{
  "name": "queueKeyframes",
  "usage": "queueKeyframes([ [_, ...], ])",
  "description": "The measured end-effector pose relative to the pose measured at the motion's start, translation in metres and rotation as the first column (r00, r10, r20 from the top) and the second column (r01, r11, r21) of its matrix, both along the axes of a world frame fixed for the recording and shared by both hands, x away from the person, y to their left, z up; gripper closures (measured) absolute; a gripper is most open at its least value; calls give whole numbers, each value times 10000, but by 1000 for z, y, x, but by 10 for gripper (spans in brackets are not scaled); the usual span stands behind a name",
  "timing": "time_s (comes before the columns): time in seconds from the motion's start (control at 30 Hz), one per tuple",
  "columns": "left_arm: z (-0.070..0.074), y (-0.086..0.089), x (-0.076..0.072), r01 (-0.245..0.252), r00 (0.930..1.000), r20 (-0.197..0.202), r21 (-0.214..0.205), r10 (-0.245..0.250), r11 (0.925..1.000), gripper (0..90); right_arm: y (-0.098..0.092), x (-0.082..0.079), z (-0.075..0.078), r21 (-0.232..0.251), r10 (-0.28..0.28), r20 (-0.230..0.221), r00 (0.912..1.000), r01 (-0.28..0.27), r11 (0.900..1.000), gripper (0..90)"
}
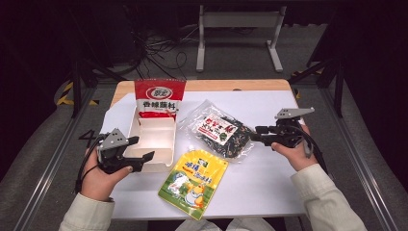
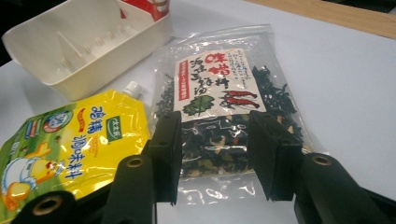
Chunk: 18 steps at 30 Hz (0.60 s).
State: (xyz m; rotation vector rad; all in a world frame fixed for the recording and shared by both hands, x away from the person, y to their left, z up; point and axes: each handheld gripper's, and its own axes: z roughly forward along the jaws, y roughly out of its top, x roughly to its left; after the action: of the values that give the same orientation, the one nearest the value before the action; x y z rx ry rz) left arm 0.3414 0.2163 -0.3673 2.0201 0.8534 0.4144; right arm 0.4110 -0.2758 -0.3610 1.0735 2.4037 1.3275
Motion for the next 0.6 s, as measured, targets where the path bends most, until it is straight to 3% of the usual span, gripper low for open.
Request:
queueKeyframes([
  [0.6, -5, 19, -24, -626, 9980, -17, -133, 626, 9979, 220, 13, 45, -14, -330, -301, -360, 9989, 289, 9990, 454],
])
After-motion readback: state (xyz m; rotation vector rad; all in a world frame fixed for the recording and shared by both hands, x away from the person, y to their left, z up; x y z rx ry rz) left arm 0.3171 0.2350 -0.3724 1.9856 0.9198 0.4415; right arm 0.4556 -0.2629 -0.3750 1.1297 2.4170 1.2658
